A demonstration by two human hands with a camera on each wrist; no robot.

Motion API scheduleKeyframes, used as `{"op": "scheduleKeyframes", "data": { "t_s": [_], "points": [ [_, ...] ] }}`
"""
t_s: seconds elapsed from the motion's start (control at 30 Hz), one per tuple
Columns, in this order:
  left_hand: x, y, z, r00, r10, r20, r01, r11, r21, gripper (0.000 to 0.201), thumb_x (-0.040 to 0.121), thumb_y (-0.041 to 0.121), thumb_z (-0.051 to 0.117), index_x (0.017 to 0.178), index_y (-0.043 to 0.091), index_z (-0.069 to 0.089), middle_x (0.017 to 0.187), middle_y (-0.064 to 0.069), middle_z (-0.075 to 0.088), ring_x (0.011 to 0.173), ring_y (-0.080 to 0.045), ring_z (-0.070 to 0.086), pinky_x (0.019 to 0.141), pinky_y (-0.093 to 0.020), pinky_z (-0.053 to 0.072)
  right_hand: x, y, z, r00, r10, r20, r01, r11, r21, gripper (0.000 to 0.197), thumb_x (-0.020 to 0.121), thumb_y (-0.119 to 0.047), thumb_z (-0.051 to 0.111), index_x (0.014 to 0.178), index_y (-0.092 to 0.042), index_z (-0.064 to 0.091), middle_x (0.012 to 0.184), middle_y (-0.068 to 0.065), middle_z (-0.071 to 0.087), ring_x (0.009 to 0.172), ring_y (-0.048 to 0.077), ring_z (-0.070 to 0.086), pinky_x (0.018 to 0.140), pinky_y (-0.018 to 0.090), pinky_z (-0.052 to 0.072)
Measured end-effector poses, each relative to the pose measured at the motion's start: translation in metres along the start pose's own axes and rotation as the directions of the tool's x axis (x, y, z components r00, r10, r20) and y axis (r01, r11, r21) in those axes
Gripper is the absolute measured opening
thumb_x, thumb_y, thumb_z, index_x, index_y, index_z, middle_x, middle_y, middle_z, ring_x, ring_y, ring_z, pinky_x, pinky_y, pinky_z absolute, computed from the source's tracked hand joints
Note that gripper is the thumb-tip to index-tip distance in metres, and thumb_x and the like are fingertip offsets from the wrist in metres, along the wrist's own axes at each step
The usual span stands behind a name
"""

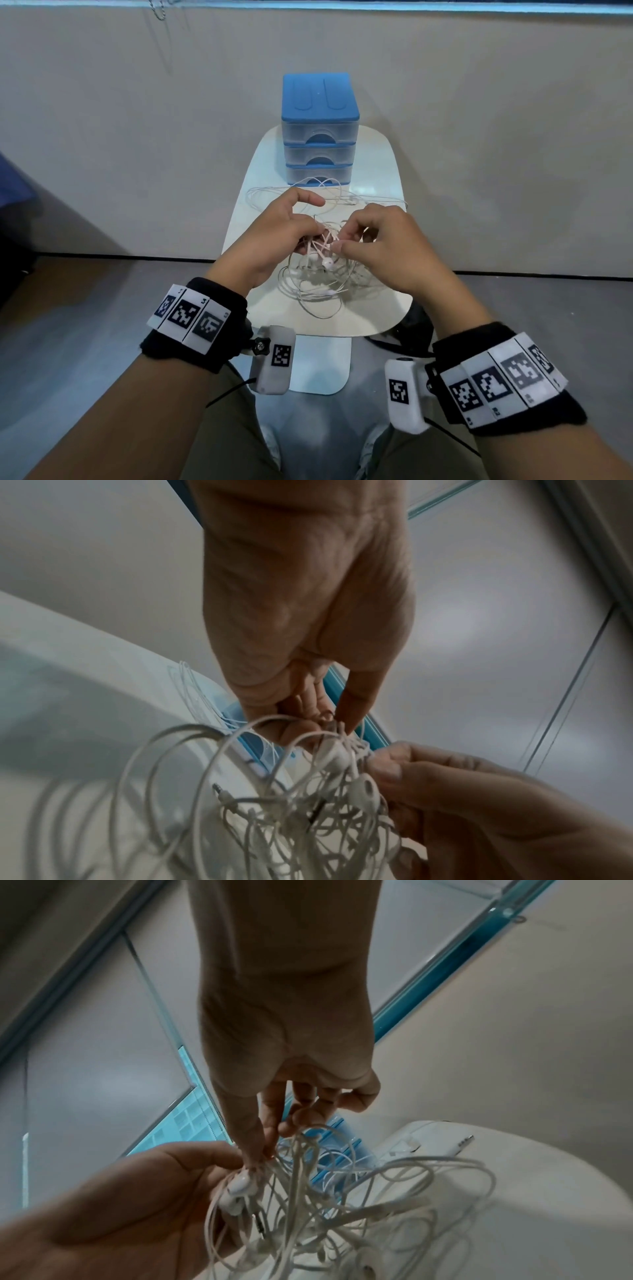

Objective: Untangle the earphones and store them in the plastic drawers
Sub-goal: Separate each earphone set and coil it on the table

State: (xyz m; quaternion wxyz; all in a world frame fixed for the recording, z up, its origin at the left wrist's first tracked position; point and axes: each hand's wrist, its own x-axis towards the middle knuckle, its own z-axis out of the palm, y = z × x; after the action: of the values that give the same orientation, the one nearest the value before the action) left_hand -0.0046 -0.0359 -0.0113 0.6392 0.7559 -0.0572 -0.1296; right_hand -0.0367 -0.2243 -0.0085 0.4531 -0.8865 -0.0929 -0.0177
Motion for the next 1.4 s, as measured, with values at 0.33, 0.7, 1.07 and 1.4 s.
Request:
{"op": "scheduleKeyframes", "data": {
  "t_s": [0.33,0.7,1.07,1.4],
  "points": [
    [0.004,-0.002,-0.005,1.000,0.009,-0.024,-0.005,0.986,0.167,0.033,0.091,0.003,0.050,0.101,0.025,0.073,0.074,0.001,0.064,0.063,-0.015,0.055,0.066,-0.032,0.041,0.007,-0.009,-0.033,0.988,0.093,0.120,-0.125,0.948,0.293,0.028,0.086,-0.028,0.069,0.066,-0.008,0.069,0.068,0.026,0.056,0.063,0.018,0.032,0.063,0.028,0.029],
    [0.001,0.002,0.012,0.977,0.111,0.180,-0.162,0.940,0.299,0.011,0.097,0.034,0.071,0.094,0.024,0.073,0.100,0.009,0.069,0.074,-0.003,0.059,0.079,-0.021,0.049,0.011,-0.041,-0.048,0.972,-0.232,0.028,0.127,0.624,0.771,0.017,0.102,-0.022,0.036,0.085,-0.021,0.038,0.119,0.019,0.070,0.113,0.025,0.057,0.085,0.042,0.033],
    [0.006,-0.011,0.006,0.993,0.021,0.113,-0.064,0.915,0.398,0.025,0.097,0.041,0.066,0.091,0.017,0.067,0.091,-0.018,0.068,0.069,-0.023,0.060,0.067,-0.036,0.048,0.004,-0.036,-0.070,0.798,-0.376,-0.471,0.547,0.779,0.305,0.028,0.079,-0.011,0.065,0.057,-0.003,0.051,0.144,0.016,0.060,0.146,0.027,0.044,0.120,0.039,0.027],
    [0.006,-0.012,0.001,0.999,0.053,0.009,-0.052,0.907,0.418,0.006,0.099,0.033,0.065,0.095,0.028,0.067,0.099,-0.001,0.071,0.070,-0.011,0.064,0.074,-0.037,0.057,0.013,0.010,-0.062,0.586,-0.198,-0.786,0.243,0.968,-0.063,0.022,0.081,-0.021,0.070,0.065,-0.020,0.055,0.117,-0.007,0.068,0.128,0.022,0.055,0.098,0.013,0.035]
  ]
}}
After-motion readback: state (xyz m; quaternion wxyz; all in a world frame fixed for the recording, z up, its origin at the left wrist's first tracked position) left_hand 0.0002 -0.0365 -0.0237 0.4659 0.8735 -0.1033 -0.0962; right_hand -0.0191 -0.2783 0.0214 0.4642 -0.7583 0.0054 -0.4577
